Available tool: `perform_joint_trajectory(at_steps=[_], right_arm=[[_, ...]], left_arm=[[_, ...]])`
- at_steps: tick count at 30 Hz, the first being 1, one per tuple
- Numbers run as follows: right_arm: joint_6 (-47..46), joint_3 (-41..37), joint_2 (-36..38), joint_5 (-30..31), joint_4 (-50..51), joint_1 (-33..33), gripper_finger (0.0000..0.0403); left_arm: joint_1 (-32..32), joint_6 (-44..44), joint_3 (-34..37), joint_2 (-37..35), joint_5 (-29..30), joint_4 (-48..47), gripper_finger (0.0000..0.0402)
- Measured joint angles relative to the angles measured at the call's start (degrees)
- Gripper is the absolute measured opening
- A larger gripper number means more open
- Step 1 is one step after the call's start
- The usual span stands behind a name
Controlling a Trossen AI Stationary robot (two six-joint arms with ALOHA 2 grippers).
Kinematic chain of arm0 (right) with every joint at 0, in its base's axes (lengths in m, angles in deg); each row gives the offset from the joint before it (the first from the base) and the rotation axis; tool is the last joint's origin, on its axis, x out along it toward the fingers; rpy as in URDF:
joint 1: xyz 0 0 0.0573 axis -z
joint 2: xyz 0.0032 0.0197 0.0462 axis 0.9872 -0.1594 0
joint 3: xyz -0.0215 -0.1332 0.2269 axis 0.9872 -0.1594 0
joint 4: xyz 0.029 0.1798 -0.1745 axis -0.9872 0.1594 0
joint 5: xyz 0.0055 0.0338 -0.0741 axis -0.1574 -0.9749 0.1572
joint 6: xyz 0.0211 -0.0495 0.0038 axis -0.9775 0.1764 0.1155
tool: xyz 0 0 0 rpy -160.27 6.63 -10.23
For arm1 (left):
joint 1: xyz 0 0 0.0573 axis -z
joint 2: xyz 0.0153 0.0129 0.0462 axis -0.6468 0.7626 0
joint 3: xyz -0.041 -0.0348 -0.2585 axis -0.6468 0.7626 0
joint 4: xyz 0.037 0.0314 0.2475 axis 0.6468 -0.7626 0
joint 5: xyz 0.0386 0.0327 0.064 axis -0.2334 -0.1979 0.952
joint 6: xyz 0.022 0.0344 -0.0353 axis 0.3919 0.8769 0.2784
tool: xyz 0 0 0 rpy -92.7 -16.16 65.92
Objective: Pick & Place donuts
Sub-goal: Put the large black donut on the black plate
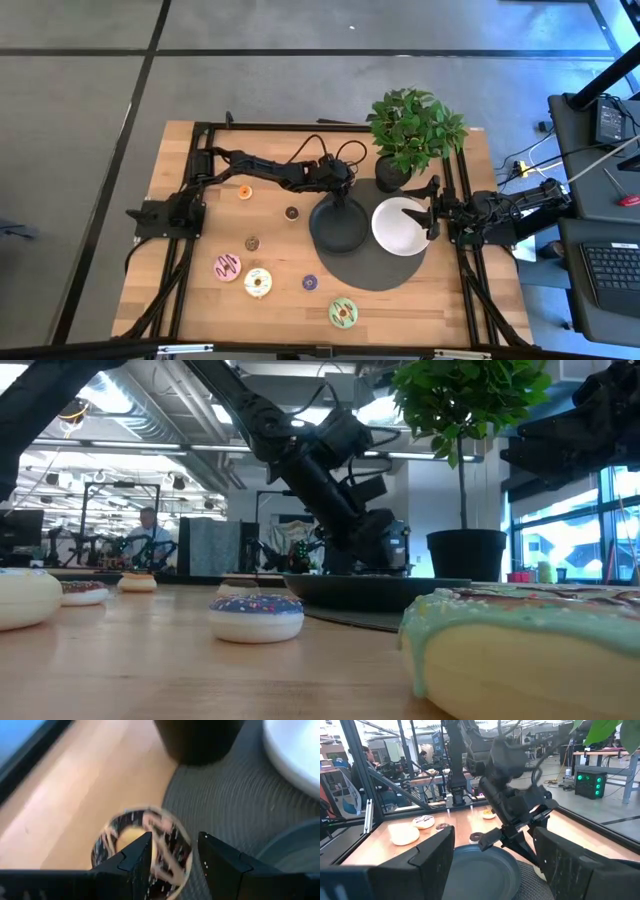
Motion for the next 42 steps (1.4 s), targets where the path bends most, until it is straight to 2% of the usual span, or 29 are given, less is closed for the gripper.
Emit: perform_joint_trajectory(at_steps=[13, 26, 30, 35, 42], right_arm=[[1.3, 0.0, 0.0, -0.02, 0.0, 0.0, 0.0271], [1.3, 0.01, 0.0, -0.04, 0.0, 0.0, 0.0271], [1.19, 0.02, 0.0, -0.04, -0.01, 0.0, 0.0271], [1.13, 0.0, 0.02, -0.07, 0.0, 0.0, 0.0271], [-0.41, 0.0, 0.04, -0.04, 0.0, 0.0, 0.0271]], left_arm=[[-0.81, 2.47, -0.02, 1.87, 1.09, 0.7, 0.0144], [-0.84, 6.62, -0.02, 1.87, 1.32, 0.46, 0.0039], [-0.29, 7.52, -0.02, 0.99, 4.02, 0.12, 0.0012], [1.82, 9.9, -0.31, -2.79, 5.94, -0.34, 0.0015], [7.57, 10.98, -0.37, -8.11, 4.76, -2.12, 0.0013]])
